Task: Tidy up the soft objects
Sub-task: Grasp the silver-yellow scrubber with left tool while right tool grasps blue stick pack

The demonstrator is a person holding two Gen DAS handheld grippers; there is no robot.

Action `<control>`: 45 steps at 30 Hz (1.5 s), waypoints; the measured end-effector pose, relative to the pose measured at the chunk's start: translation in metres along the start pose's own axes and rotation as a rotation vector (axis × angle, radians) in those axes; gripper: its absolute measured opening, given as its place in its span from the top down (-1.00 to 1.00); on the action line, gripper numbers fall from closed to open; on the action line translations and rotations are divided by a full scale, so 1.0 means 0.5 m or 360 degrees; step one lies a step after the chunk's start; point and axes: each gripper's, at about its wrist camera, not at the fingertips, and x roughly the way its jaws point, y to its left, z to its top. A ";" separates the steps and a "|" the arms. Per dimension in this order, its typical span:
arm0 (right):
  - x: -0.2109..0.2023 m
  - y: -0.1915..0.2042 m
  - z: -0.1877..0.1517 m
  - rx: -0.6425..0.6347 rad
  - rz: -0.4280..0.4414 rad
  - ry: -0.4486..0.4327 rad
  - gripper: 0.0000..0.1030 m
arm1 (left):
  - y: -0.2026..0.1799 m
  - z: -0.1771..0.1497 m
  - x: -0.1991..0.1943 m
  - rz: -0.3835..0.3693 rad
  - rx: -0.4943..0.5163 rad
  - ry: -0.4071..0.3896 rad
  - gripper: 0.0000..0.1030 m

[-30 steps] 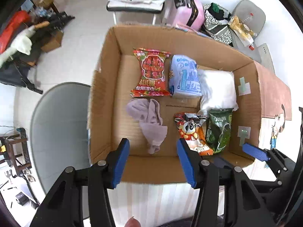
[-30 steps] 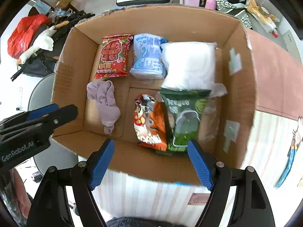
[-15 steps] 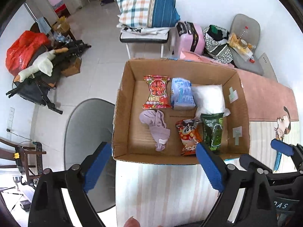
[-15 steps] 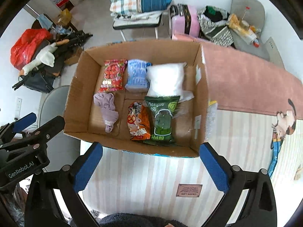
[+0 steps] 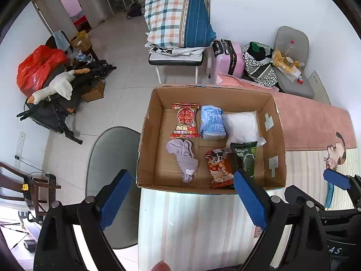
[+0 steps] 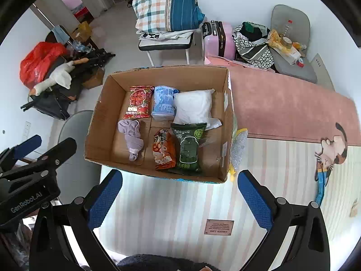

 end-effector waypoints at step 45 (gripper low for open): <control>0.200 -0.973 -0.260 0.0950 -0.0133 0.0418 -0.86 | -0.718 -0.027 0.530 0.0283 0.0872 0.0942 -0.20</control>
